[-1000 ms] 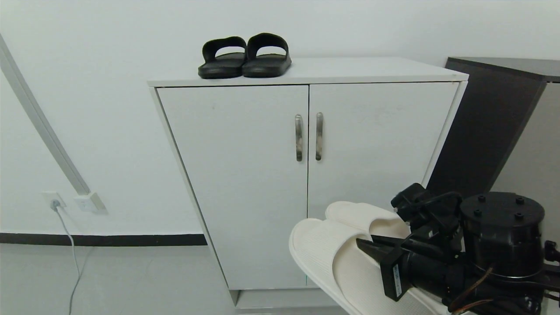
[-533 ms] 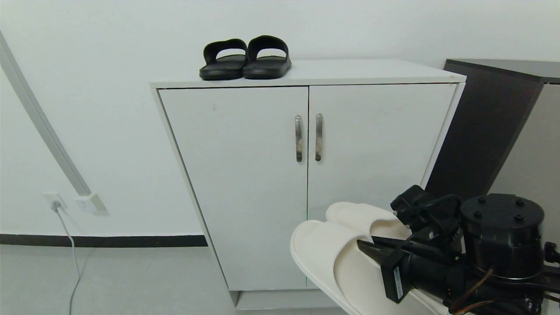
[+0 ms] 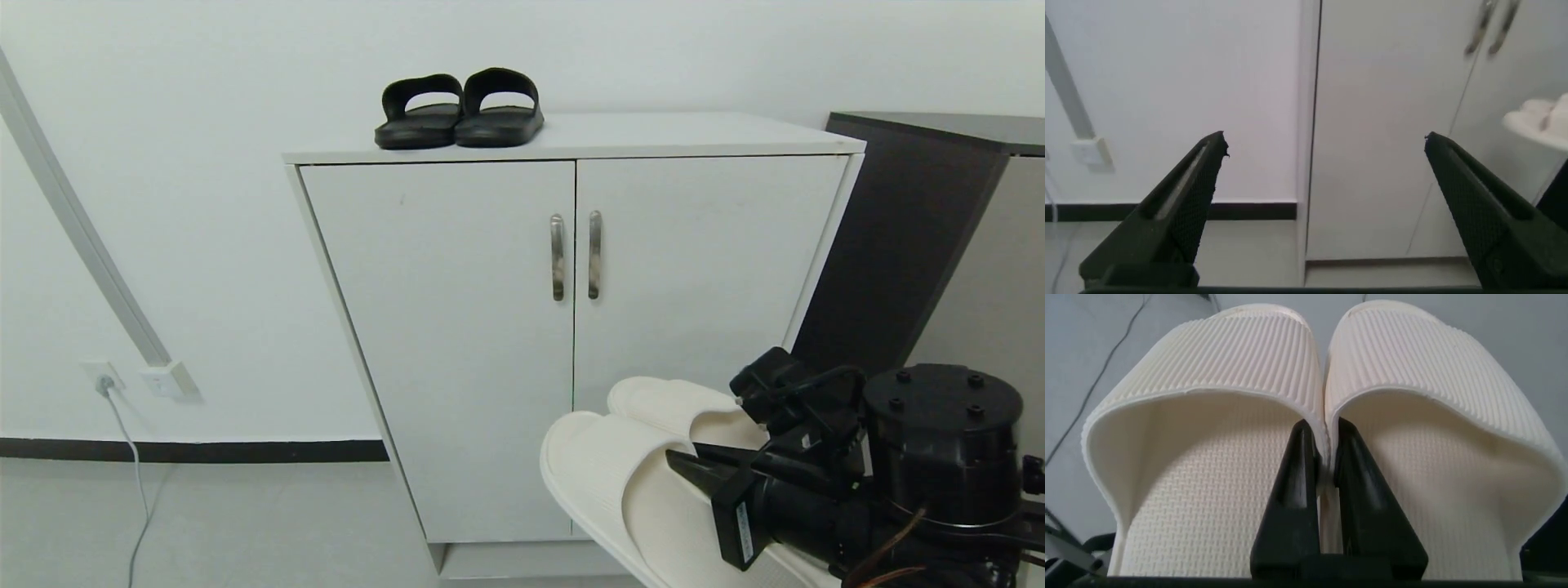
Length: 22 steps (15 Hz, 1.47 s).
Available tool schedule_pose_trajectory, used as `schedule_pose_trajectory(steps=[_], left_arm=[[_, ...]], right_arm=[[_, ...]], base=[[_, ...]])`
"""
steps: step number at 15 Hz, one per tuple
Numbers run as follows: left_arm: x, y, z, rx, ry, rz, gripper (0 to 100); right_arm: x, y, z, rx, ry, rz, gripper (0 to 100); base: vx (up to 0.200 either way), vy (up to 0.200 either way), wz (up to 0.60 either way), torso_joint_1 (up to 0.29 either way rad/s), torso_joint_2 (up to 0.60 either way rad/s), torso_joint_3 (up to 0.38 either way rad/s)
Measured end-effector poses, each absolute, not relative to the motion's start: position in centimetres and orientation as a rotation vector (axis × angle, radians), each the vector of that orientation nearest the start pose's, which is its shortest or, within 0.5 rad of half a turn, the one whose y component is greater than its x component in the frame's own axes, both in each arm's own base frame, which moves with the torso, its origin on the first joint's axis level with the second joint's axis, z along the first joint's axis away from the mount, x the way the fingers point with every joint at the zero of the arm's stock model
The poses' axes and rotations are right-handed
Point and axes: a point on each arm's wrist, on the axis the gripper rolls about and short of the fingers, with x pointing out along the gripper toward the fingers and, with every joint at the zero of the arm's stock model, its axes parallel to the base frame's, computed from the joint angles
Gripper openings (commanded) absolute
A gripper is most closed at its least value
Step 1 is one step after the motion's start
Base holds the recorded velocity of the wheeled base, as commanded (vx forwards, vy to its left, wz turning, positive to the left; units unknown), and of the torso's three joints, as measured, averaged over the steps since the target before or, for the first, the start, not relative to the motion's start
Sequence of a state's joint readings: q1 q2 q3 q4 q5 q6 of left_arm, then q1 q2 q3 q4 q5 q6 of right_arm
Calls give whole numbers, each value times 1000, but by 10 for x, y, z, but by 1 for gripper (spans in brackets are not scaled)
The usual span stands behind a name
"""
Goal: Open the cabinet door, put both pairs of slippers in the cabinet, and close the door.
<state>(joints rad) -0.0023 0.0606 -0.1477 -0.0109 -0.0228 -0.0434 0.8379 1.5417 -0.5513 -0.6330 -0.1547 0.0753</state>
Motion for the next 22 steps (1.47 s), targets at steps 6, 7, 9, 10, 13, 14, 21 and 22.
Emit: schedule_pose_trajectory(steps=[6, 7, 9, 10, 13, 14, 21, 22], left_arm=[[28, -8, 180, -77, 22, -364, 100], [42, -10, 188, -94, 38, -417, 100], [78, -16, 203, -132, 62, -529, 100], [96, -21, 210, -149, 65, -586, 100], [147, -53, 238, -193, 66, -772, 100], [162, -68, 246, -199, 74, -820, 100], [207, -169, 285, -199, 109, -1101, 100], [212, -178, 292, -196, 122, -1141, 100]], right_arm=[[167, 180, 157, -104, 353, 665, 0], [166, 180, 157, -105, 355, 665, 0], [166, 180, 157, -105, 355, 668, 0], [166, 180, 157, -105, 356, 669, 0], [166, 181, 156, -107, 357, 672, 0], [163, 182, 156, -113, 356, 676, 0], [158, 185, 154, -127, 361, 703, 0], [158, 185, 153, -127, 364, 701, 0]], base=[[0, 0, 0, 2, 26, 10], [0, 0, 0, 0, 0, 0], [0, 0, 0, 0, 0, 0], [0, 0, 0, 0, 0, 0], [0, 0, 0, 0, 0, 0], [0, 0, 0, 0, 0, 0], [0, 0, 0, 0, 0, 0], [0, 0, 0, 0, 0, 0]])
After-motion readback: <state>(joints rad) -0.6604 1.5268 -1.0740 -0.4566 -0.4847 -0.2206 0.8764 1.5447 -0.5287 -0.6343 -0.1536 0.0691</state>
